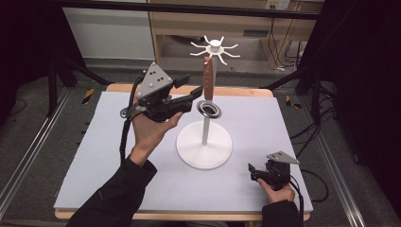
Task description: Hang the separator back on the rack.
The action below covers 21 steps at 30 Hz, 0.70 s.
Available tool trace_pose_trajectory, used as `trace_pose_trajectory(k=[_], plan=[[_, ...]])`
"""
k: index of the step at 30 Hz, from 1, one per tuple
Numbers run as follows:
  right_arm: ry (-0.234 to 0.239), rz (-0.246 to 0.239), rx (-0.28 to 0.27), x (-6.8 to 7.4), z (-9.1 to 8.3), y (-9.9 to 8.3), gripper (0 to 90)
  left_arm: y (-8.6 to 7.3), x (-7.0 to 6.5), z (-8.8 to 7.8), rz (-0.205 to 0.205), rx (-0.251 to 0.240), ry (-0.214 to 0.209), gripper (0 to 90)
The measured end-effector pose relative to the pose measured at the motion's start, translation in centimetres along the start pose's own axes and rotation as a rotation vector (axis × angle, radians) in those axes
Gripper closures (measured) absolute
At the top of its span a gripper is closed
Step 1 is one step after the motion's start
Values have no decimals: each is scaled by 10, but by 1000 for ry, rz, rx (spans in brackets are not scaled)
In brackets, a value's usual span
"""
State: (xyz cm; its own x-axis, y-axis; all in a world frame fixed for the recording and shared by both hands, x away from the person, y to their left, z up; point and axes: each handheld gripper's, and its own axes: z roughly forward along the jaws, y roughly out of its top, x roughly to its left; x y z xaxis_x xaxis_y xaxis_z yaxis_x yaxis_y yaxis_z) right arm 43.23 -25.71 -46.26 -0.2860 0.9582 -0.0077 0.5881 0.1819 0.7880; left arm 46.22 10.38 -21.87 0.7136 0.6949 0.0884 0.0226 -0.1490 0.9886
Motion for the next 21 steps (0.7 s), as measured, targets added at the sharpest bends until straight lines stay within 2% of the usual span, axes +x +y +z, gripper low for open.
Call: trace_pose_trajectory(k=[6,16,21], plan=[[-8,11,-4,-2,-1,-1,118,-27,10,-19,-19,30,-2,430],[-14,12,-4,-3,-1,-2,118,-102,35,-37,-82,130,51,393],[-18,15,-2,-4,-1,-2,118,-142,44,-43,-103,215,63,370]])
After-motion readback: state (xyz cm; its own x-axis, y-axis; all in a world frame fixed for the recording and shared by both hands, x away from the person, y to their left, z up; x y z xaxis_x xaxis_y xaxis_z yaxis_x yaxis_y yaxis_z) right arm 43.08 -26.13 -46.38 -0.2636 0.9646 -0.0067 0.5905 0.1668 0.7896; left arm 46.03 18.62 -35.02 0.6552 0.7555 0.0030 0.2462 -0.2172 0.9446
